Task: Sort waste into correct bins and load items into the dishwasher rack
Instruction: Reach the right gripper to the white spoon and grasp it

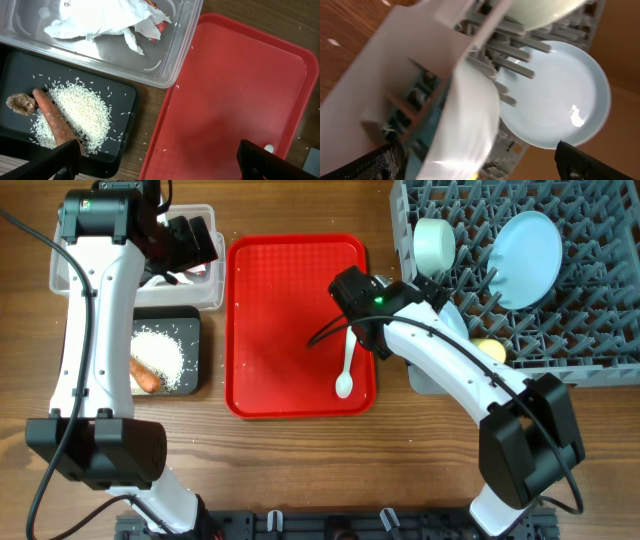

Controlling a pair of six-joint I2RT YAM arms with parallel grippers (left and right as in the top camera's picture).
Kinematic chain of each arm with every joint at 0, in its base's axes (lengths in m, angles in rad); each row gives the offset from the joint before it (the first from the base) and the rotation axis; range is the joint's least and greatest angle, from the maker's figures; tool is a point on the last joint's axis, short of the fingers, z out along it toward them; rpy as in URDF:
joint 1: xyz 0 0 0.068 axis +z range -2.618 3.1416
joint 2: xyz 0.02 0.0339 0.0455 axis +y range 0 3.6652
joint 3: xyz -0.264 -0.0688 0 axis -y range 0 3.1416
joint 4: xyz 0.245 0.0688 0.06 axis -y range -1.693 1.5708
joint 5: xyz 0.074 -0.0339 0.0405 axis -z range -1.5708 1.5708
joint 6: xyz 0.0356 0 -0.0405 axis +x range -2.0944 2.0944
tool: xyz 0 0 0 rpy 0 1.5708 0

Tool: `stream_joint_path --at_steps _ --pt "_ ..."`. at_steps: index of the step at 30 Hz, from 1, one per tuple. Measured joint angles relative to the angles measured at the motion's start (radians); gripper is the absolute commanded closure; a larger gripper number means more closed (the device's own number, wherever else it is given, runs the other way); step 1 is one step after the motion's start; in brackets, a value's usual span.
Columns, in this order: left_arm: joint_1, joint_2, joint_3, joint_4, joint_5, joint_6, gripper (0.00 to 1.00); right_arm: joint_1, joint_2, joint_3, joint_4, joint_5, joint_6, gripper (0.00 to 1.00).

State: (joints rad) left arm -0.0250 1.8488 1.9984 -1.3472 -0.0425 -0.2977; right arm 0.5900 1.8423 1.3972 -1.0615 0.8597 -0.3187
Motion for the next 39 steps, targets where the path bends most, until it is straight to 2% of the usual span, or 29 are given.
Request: stream_joint_path --at_steps 3,8,11,13,14,15,17,20,25,28,32,35,39 --pt "0.000 0.000 0.000 0.000 0.000 0.000 0.00 0.000 0.003 0.034 0.016 -0.063 0.005 0.00" --pt "0.000 0.000 0.000 0.000 0.000 0.000 0.00 0.000 0.005 0.254 0.030 -0.229 0.060 0.00" --pt "0.000 0.000 0.000 0.000 0.000 0.000 0.00 -0.001 0.005 0.340 0.038 -0.497 0.135 0.00" --pt "0.000 0.000 0.000 0.000 0.000 0.000 0.00 -0.002 0.005 0.348 0.055 -0.805 0.167 0.00" --pt "0.000 0.000 0.000 0.000 0.000 0.000 0.00 -0.002 0.005 0.342 0.095 -0.967 0.181 0.04" --pt "0.000 0.000 0.000 0.000 0.000 0.000 0.00 -0.001 0.005 0.327 0.163 -1.090 0.212 0.12" --pt "0.000 0.000 0.000 -0.001 0.000 0.000 0.00 0.000 0.005 0.279 0.239 -1.169 0.336 0.20" --pt "0.000 0.000 0.000 0.000 0.000 0.000 0.00 0.000 0.014 0.146 0.231 -1.117 0.660 0.25" --pt "0.000 0.000 0.000 0.000 0.000 0.000 0.00 -0.003 0.099 0.011 0.209 -1.091 0.875 0.25" --pt "0.000 0.000 0.000 0.000 0.000 0.000 0.00 -0.026 0.108 0.010 0.202 -1.088 0.862 0.32" --pt "0.000 0.000 0.000 0.000 0.000 0.000 0.00 -0.039 0.122 0.010 0.207 -1.018 0.797 0.35" --pt "0.000 0.000 0.000 0.000 0.000 0.000 0.00 -0.039 0.203 0.010 0.214 -0.988 0.758 0.43" --pt "0.000 0.000 0.000 0.000 0.000 0.000 0.00 -0.038 0.220 0.017 0.211 -0.981 0.724 0.53"
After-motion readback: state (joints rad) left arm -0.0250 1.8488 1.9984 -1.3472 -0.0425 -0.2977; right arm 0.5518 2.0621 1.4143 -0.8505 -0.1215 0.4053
